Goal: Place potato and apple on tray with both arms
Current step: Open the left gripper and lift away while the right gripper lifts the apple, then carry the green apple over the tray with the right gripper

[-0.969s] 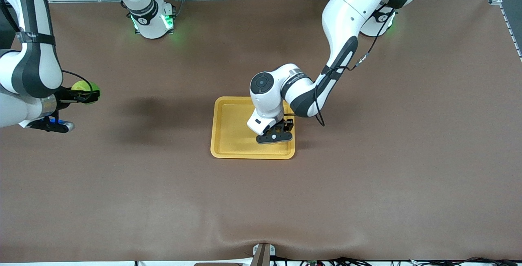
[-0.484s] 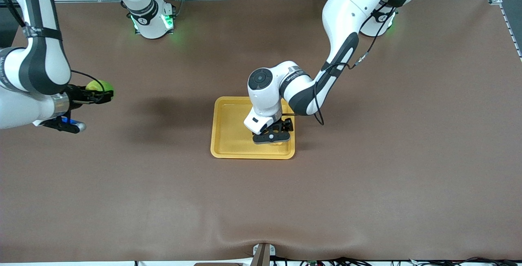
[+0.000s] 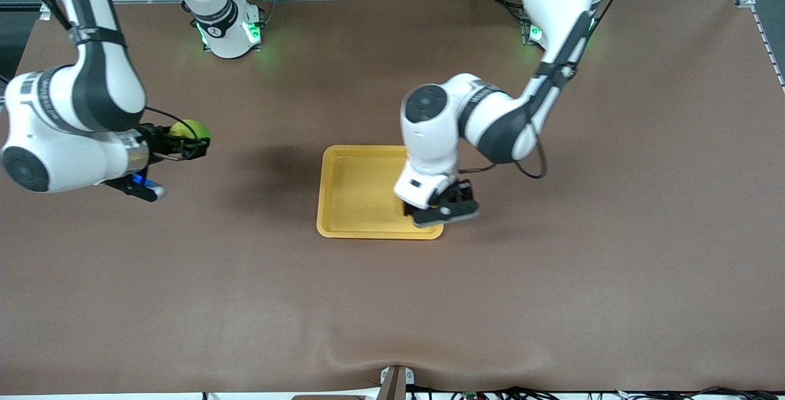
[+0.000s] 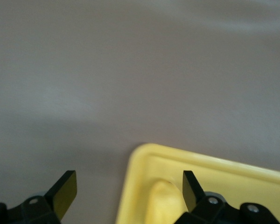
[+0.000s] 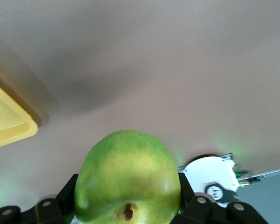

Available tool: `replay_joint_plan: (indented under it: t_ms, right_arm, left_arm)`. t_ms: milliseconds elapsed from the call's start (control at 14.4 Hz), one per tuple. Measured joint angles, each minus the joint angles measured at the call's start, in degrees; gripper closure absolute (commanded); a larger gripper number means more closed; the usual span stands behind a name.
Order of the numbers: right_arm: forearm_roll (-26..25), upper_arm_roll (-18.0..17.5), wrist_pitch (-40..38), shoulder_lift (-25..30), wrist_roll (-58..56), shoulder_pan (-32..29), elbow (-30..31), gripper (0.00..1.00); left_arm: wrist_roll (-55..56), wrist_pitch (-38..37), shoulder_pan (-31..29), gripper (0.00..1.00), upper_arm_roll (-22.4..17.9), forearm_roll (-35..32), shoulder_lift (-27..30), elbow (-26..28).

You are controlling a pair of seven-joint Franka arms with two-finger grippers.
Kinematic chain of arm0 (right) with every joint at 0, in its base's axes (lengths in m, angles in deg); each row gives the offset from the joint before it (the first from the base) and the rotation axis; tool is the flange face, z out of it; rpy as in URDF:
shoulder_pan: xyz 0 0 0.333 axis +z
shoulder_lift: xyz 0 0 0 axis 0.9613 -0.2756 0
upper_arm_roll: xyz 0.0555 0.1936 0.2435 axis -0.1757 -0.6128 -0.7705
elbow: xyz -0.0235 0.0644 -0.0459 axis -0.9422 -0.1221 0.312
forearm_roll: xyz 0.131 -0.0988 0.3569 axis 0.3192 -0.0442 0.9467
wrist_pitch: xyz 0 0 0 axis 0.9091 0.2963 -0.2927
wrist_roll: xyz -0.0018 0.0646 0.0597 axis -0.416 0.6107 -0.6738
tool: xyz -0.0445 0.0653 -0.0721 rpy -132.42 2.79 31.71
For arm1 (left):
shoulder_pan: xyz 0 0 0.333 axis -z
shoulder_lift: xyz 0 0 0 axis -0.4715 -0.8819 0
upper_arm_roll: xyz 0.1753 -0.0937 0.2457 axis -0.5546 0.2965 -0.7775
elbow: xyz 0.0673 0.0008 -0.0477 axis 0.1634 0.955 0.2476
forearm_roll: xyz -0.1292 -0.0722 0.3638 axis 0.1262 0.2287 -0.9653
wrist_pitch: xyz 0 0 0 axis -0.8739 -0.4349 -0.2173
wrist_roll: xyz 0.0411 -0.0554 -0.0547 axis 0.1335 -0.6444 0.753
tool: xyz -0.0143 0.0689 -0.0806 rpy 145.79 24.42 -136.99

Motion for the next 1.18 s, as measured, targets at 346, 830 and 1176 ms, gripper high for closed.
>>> replay_joint_plan:
  t_ms: [346,830,1176]
  right_arm:
    - [0.8,-6.9,5.8,-0.2,6.4,0.5,0.5,1.00]
    - [0.9,-13.2,16.8,-4.4,12.1,3.2,1.1,1.00]
    - [-1.7,-15.4,25.9,-9.2,17.0,8.5,1.3,1.00]
  left_arm:
    - [-13.5,0.0,-9.5,0.00,0.1,4.5,6.3,7.2]
    - [-35.4,-0.2,-19.6,0.00,0.4,9.2,17.9,21.2]
    - [-53.5,-1.9,-27.8,0.00,0.4,12.4,25.8,28.3]
